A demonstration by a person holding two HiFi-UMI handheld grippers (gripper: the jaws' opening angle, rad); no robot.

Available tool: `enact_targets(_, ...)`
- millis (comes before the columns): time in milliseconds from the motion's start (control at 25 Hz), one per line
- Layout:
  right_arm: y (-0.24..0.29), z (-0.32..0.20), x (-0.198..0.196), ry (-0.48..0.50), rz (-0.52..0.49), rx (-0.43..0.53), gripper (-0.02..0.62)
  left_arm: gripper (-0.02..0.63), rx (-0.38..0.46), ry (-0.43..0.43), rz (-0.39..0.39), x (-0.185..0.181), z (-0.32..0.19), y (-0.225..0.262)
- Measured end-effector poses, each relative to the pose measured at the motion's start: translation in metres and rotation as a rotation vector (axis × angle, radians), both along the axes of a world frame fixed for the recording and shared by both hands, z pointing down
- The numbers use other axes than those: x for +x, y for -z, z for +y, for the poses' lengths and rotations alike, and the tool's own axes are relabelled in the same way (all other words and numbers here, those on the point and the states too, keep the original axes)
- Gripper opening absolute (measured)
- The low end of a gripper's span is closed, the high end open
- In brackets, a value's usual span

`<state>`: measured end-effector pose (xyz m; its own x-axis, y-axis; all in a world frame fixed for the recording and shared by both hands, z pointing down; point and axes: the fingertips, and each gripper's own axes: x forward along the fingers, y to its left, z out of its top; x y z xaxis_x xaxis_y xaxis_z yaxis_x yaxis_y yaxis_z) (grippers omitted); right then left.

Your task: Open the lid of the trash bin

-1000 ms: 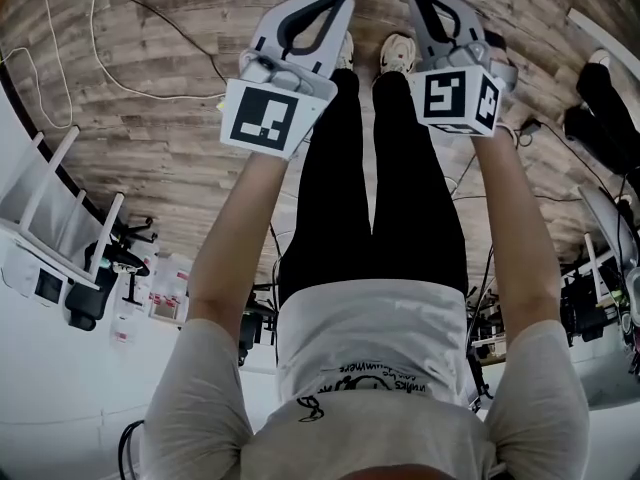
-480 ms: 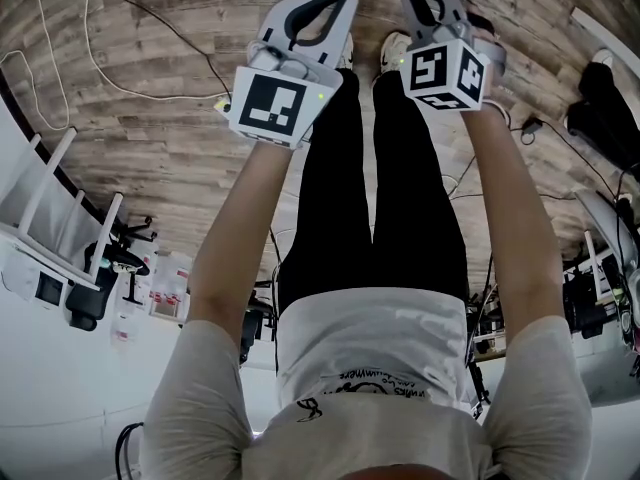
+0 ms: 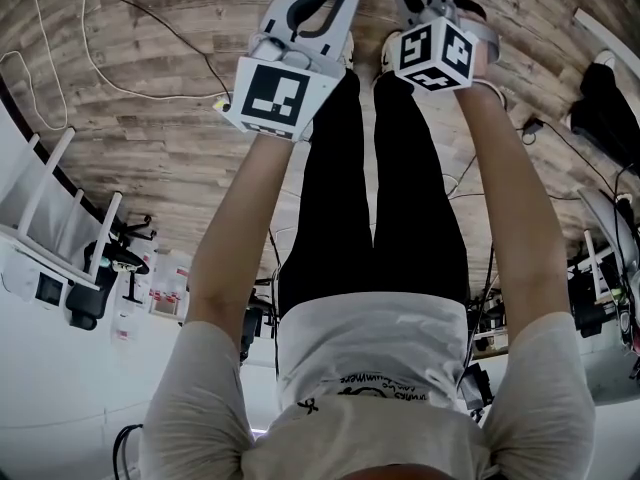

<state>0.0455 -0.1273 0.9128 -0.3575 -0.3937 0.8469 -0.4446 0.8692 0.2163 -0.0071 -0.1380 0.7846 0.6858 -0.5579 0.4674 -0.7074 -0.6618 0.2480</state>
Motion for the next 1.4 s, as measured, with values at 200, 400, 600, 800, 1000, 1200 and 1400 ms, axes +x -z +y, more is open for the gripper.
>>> enact_targets(200, -0.011, 0.001, -0.004, 0.023, 0.026, -0.040, 0.059, 0.020, 0.000, -0.001, 0.001, -0.001, -0.002, -0.001)
enact_targets(400, -0.029, 0.008, -0.002, 0.044, 0.065, -0.081, 0.067, 0.020, -0.010, 0.003, -0.001, -0.001, -0.003, -0.005)
enact_targets(600, -0.035, 0.008, -0.001, 0.039, 0.084, -0.094, 0.080, 0.020, -0.006, 0.005, 0.000, -0.005, -0.006, -0.007)
enact_targets(800, -0.039, 0.009, -0.002, 0.062, 0.123, -0.089, 0.078, 0.020, -0.009, 0.009, -0.002, -0.007, -0.007, -0.008)
enact_targets(1000, -0.042, 0.013, -0.001, 0.070, 0.151, -0.095, 0.082, 0.020, -0.004, 0.013, -0.003, -0.006, -0.008, -0.007)
enact_targets(1200, -0.044, 0.016, -0.001, 0.115, 0.183, -0.101, 0.097, 0.020, -0.002, 0.013, -0.003, -0.005, -0.008, -0.005)
enact_targets(1400, -0.040, 0.015, -0.006, 0.077, 0.157, -0.165, 0.137, 0.020, 0.006, 0.003, -0.007, -0.005, -0.006, 0.004)
